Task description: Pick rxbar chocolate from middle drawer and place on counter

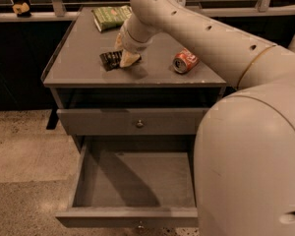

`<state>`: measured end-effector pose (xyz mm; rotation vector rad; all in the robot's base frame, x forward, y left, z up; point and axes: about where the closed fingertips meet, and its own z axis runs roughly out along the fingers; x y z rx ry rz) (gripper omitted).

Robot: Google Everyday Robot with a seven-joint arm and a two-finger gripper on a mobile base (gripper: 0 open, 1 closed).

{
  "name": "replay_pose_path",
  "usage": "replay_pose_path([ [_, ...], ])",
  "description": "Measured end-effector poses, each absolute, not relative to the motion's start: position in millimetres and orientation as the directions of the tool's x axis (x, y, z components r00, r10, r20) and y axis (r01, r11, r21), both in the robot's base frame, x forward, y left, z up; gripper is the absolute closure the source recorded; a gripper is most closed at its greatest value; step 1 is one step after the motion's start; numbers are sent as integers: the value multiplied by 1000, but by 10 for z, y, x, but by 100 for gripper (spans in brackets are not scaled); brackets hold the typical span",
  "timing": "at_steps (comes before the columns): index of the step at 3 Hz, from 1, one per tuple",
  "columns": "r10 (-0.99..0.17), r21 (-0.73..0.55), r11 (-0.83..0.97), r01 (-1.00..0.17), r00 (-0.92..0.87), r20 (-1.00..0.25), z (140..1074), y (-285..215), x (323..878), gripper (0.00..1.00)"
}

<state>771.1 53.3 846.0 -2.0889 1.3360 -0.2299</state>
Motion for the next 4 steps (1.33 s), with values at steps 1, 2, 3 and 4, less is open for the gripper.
replay_pose_path([
  [1, -864, -597, -278, -752, 468, -186, 8456, 533, 7712, 100],
  [2, -864, -597, -278, -752, 468, -186, 8456, 533, 7712, 84],
  [3, -864, -597, -278, -752, 468, -186, 8455, 533, 7712, 60],
  [4, -864, -597, -278, -752, 468, -186, 8455, 533, 7712, 37],
])
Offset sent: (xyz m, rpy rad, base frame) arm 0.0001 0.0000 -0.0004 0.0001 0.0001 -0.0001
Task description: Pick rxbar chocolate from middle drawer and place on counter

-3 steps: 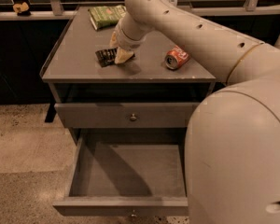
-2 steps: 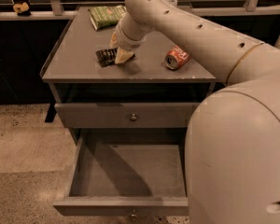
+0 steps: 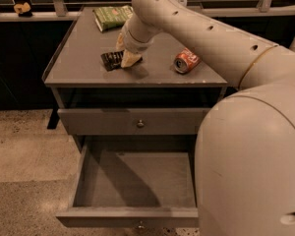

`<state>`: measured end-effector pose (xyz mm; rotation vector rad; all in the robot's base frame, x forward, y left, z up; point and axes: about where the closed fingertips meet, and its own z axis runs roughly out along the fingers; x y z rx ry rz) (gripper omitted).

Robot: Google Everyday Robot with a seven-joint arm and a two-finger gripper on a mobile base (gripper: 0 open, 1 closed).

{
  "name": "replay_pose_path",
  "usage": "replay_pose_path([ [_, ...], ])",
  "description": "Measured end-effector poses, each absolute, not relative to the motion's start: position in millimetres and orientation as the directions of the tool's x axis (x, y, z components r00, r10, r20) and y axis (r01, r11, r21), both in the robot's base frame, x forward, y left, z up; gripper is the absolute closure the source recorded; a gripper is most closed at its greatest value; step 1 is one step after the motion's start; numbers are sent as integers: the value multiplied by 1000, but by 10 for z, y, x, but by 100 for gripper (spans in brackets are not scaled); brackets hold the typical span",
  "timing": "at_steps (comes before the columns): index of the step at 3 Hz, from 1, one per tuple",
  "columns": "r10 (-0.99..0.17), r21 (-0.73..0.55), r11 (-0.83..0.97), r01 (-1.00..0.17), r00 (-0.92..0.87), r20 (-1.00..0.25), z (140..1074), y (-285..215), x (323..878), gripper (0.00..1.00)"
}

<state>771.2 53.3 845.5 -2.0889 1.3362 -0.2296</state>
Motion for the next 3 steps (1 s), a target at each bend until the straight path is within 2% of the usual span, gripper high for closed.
replay_pose_path([
  [1, -864, -597, -279, -752, 468, -186, 8454, 534, 7711, 13],
  [2, -864, -597, -279, -752, 468, -186, 8454, 534, 7711, 0],
  [3, -864, -597, -279, -752, 468, -186, 8454, 534, 7711, 0],
])
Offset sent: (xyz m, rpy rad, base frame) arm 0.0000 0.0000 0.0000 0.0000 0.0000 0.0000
